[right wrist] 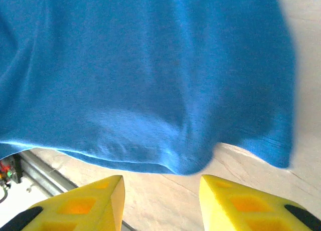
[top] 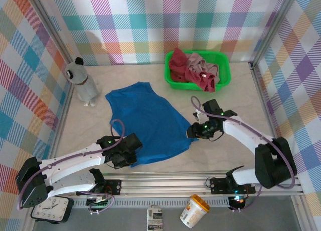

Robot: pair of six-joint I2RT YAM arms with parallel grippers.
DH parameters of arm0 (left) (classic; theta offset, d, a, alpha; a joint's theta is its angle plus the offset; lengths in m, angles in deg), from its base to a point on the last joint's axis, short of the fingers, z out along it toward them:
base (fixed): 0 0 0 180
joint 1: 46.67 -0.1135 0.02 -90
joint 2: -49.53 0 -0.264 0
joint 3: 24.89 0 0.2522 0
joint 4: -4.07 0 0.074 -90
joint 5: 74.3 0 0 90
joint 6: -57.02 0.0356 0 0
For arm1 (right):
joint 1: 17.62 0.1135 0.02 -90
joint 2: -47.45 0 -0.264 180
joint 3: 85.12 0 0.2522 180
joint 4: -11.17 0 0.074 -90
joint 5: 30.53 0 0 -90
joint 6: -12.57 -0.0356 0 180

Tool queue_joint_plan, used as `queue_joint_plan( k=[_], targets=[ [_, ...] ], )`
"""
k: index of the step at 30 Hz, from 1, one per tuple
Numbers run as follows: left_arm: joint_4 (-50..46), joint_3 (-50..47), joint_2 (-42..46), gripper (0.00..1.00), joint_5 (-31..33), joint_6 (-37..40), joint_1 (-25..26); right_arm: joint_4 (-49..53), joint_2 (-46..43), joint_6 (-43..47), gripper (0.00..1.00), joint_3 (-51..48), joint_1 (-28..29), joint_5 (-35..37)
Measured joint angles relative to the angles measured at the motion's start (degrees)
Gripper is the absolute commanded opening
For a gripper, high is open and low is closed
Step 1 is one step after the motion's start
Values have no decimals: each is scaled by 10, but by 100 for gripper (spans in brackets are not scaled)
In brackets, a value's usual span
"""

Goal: Fold and stack the tank tops

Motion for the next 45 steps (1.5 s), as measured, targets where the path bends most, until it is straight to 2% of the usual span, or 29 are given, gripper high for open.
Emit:
queue_joint_plan(
  k=[8, 12, 17, 19, 22, 24, 27, 30, 33, 35, 37, 39, 45],
  targets=[
    [-43, 3, 0, 0, 42, -13, 0, 1, 30, -26, 46, -24, -10, 94],
    [-43, 3, -4, 0, 43, -14, 0, -23, 82, -23, 46, -13, -7, 91],
    [-44, 5, -9, 0, 50, -14, 0, -40, 105, -19, 45, -3, 21, 75],
    [-43, 7, -9, 0, 51, -14, 0, -42, 106, -19, 39, -3, 30, 71],
    [-44, 13, -19, 0, 53, -14, 0, -42, 116, -19, 17, -4, 38, 70],
    [-51, 26, -28, 0, 60, -9, 0, -38, 120, -21, 6, -6, 38, 75],
    [-68, 63, -29, 0, 76, 0, 0, -14, 85, -21, 1, -6, 38, 94],
    [-87, 125, -20, 0, 100, 15, 0, 32, -7, -14, 0, 3, 28, 113],
    [-108, 199, -3, 0, 131, 40, 0, 78, -89, 3, 0, 60, 13, 124],
    [-127, 256, 2, 0, 159, 64, -2, 88, -108, 18, 0, 118, 7, 126],
    [-144, 319, -1, 0, 185, 103, -22, 85, -93, 36, 0, 184, 5, 124],
    [-146, 391, -16, 0, 209, 163, -79, 71, -43, 55, 0, 271, 4, 118],
    [-104, 581, -124, 0, 217, 362, -355, -20, 220, 87, 0, 603, 4, 94]
  ],
)
